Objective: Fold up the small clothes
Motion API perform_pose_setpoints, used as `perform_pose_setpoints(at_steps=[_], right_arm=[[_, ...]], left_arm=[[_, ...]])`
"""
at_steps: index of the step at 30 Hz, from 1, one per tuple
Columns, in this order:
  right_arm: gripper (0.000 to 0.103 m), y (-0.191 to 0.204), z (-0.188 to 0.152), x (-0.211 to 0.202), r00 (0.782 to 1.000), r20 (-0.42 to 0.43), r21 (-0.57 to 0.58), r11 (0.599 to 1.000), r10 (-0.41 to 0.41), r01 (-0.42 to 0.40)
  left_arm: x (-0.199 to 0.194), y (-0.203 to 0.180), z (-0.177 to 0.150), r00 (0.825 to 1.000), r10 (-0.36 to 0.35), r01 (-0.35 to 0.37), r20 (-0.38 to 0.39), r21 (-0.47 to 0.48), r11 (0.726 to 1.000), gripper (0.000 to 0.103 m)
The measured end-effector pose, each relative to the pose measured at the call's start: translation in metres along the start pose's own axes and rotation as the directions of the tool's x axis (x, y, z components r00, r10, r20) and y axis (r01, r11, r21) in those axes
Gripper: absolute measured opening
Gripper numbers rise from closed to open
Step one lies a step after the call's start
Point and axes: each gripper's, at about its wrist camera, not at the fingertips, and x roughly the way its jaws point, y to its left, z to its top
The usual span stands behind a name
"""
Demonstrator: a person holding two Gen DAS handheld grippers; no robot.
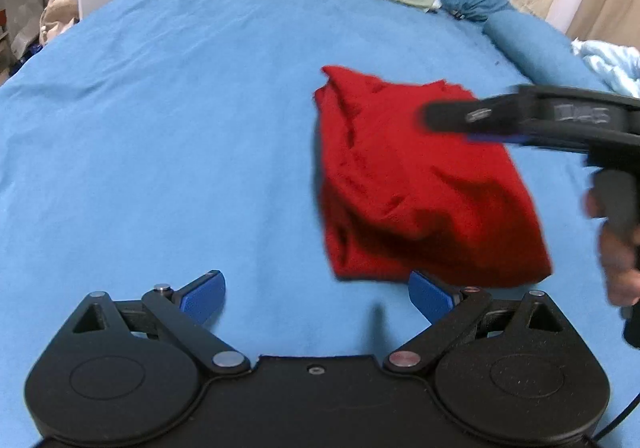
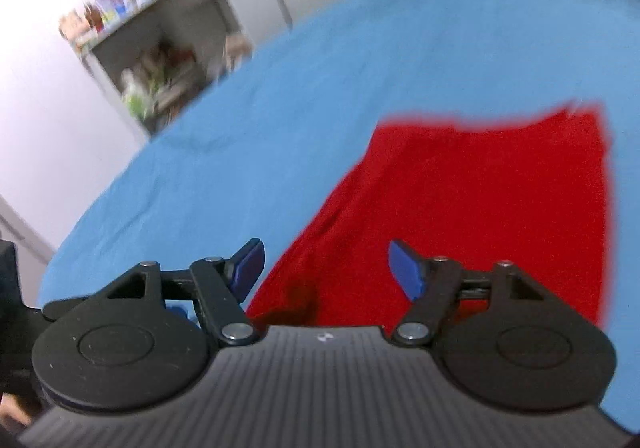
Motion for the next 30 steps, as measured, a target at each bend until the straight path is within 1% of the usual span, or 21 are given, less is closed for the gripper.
perform_pose_setpoints(at_steps=[1, 2, 4, 6, 8, 11, 12, 14, 16, 20, 22, 24, 25, 26, 28, 30], right_arm=[[0.087, -0.005, -0.001, -0.02, 0.997, 0.056, -0.005, 0.998, -0.058, 0.058], [0.091, -0.01, -0.005, -0.034, 0.989, 0.097, -0.006, 0.994, -0.108, 0.11], [0.094, -0.021, -0.023, -0.063, 0.962, 0.161, -0.022, 0.974, -0.22, 0.226], [0.094, -0.03, -0.052, -0.08, 0.938, 0.169, -0.054, 0.948, -0.302, 0.314], [0.094, -0.037, -0.087, -0.086, 0.924, 0.142, -0.072, 0.928, -0.354, 0.366], [0.093, -0.044, -0.127, -0.088, 0.916, 0.118, -0.051, 0.919, -0.383, 0.391], [0.093, -0.047, -0.138, -0.087, 0.91, 0.107, -0.038, 0.913, -0.401, 0.406], [0.091, -0.046, -0.146, -0.078, 0.903, 0.097, -0.012, 0.906, -0.419, 0.422], [0.091, -0.053, -0.152, -0.076, 0.894, 0.109, 0.016, 0.9, -0.434, 0.435], [0.091, -0.054, -0.151, -0.071, 0.886, 0.125, 0.061, 0.894, -0.447, 0.443], [0.091, -0.056, -0.149, -0.068, 0.884, 0.124, 0.061, 0.893, -0.45, 0.446], [0.091, -0.054, -0.143, -0.062, 0.877, 0.135, 0.059, 0.887, -0.462, 0.458], [0.086, -0.054, -0.141, -0.061, 0.874, 0.141, 0.06, 0.885, -0.466, 0.462], [0.075, -0.054, -0.139, -0.062, 0.867, 0.15, 0.059, 0.88, -0.475, 0.472], [0.074, -0.055, -0.13, -0.074, 0.841, 0.2, 0.094, 0.864, -0.503, 0.494], [0.074, -0.058, -0.128, -0.087, 0.819, 0.232, 0.102, 0.851, -0.524, 0.515]], left_arm=[[-0.002, -0.001, 0.0, 1.0, -0.004, 0.004, 0.012, -0.001, 1.0, 0.1], [-0.004, -0.003, 0.001, 1.0, -0.007, 0.007, 0.025, -0.004, 1.0, 0.1], [-0.006, -0.007, 0.003, 0.999, -0.015, 0.015, 0.046, -0.019, 1.0, 0.1], [-0.002, -0.011, 0.007, 0.998, -0.023, 0.025, 0.051, -0.035, 0.999, 0.1], [0.0, -0.017, 0.009, 0.999, -0.027, 0.029, 0.042, -0.042, 0.999, 0.1], [0.007, -0.026, 0.014, 0.999, -0.014, 0.016, 0.039, -0.03, 0.999, 0.1], [0.011, -0.028, 0.016, 0.999, -0.01, 0.011, 0.037, -0.024, 1.0, 0.1], [0.014, -0.032, 0.017, 0.999, -0.003, 0.004, 0.035, -0.016, 1.0, 0.1], [0.015, -0.034, 0.019, 0.999, -0.004, 0.005, 0.032, -0.015, 1.0, 0.1], [0.018, -0.037, 0.019, 1.0, 0.005, -0.005, 0.029, -0.01, 1.0, 0.1], [0.02, -0.036, 0.019, 1.0, 0.01, -0.01, 0.028, -0.015, 1.0, 0.1], [0.021, -0.035, 0.02, 1.0, 0.017, -0.016, 0.026, -0.023, 1.0, 0.1], [0.022, -0.034, 0.021, 0.999, 0.02, -0.019, 0.027, -0.027, 0.999, 0.1], [0.022, -0.031, 0.021, 0.999, 0.026, -0.025, 0.031, -0.033, 0.999, 0.1], [0.023, -0.027, 0.021, 0.998, 0.044, -0.043, 0.039, -0.027, 0.999, 0.1], [0.031, -0.024, 0.017, 0.994, 0.106, -0.107, 0.029, 0.009, 0.994, 0.1]])
